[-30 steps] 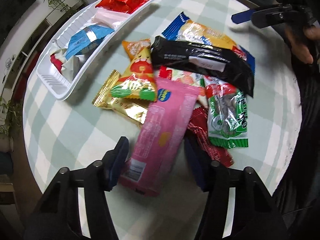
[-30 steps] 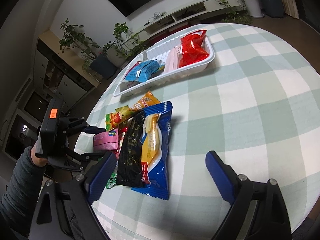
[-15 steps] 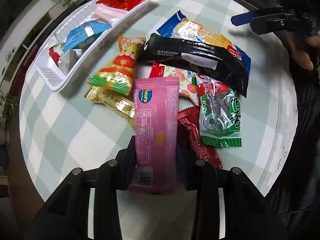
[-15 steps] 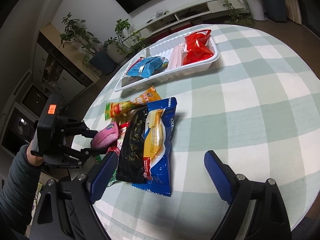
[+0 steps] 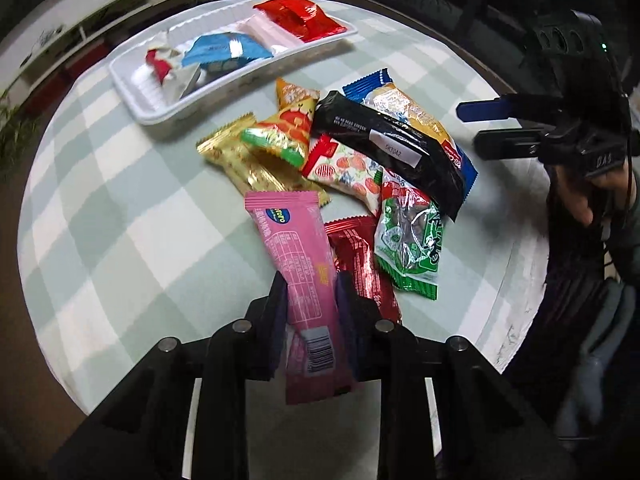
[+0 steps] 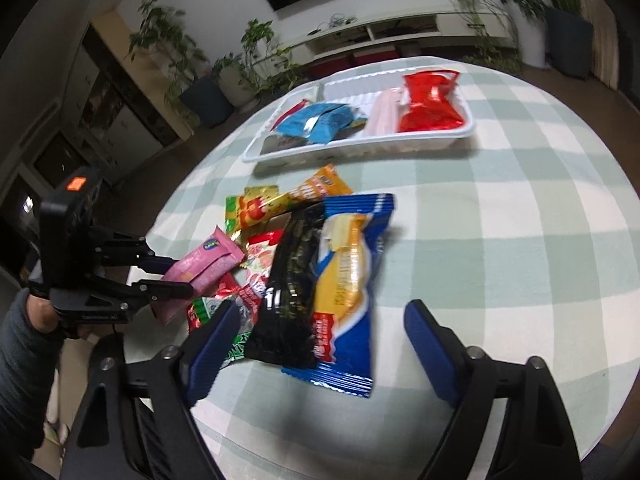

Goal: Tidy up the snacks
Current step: 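Lift the pink packet with the left gripper while the right gripper grasps the blue cake packet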

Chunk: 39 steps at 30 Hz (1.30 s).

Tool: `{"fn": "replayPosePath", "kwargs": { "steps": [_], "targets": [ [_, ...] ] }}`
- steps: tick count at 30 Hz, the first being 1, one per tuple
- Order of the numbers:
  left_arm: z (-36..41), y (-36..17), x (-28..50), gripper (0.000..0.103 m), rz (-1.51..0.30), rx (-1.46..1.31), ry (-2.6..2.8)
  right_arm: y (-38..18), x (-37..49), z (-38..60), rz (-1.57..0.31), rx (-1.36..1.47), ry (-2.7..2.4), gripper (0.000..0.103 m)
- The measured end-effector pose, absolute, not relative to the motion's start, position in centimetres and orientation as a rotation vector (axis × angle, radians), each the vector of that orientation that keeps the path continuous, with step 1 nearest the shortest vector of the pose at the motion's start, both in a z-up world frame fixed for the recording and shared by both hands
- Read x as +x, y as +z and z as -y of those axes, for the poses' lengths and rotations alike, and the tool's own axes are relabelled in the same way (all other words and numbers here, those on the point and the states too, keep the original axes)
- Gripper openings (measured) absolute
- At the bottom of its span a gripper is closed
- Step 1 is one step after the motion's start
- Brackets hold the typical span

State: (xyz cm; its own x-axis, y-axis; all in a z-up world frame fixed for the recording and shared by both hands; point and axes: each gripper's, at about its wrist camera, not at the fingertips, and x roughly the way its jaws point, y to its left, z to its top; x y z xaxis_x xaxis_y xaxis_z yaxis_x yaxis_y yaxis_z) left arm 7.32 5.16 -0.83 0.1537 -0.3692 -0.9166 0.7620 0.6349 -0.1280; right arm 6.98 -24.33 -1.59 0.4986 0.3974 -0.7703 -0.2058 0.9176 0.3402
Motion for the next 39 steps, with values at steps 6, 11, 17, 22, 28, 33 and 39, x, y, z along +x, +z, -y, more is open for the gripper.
{"fn": "replayPosePath", "kwargs": {
  "steps": [6, 11, 17, 22, 28, 33, 39],
  "targets": [
    [-5.3, -1.8, 6.5, 0.022, -1.184, 0.427, -0.761, -1.4, 7.6, 22.2, -0.997, 0.148, 0.358, 0.082],
    [-5.1, -2.2, 7.2, 0.026, -1.202, 0.416, -0.712, -1.4, 7.8, 21.4, -1.004, 0.116, 0.348, 0.082],
    [-4.0, -2.7, 7.3, 0.027, -1.199, 0.445, -0.669, -1.5, 8.0, 21.9, -1.005, 0.125, 0.333, 0.082],
    [-4.0, -2.5, 7.4, 0.019, -1.18, 0.429, -0.636, -1.5, 8.0, 22.5, -1.003, 0.137, 0.324, 0.079],
    [-5.2, -1.3, 7.1, 0.017, -1.151, 0.336, -0.652, -2.2, 8.5, 24.3, -1.024, 0.178, 0.258, 0.068],
    [-6.5, 0.0, 6.6, 0.017, -1.122, 0.235, -0.664, -2.5, 9.4, 25.4, -1.037, 0.207, 0.224, 0.059],
    [-7.6, 1.5, 5.5, 0.017, -1.073, 0.13, -0.668, -3.7, 10.7, 24.6, -1.092, 0.181, 0.219, 0.058]
  ]
}}
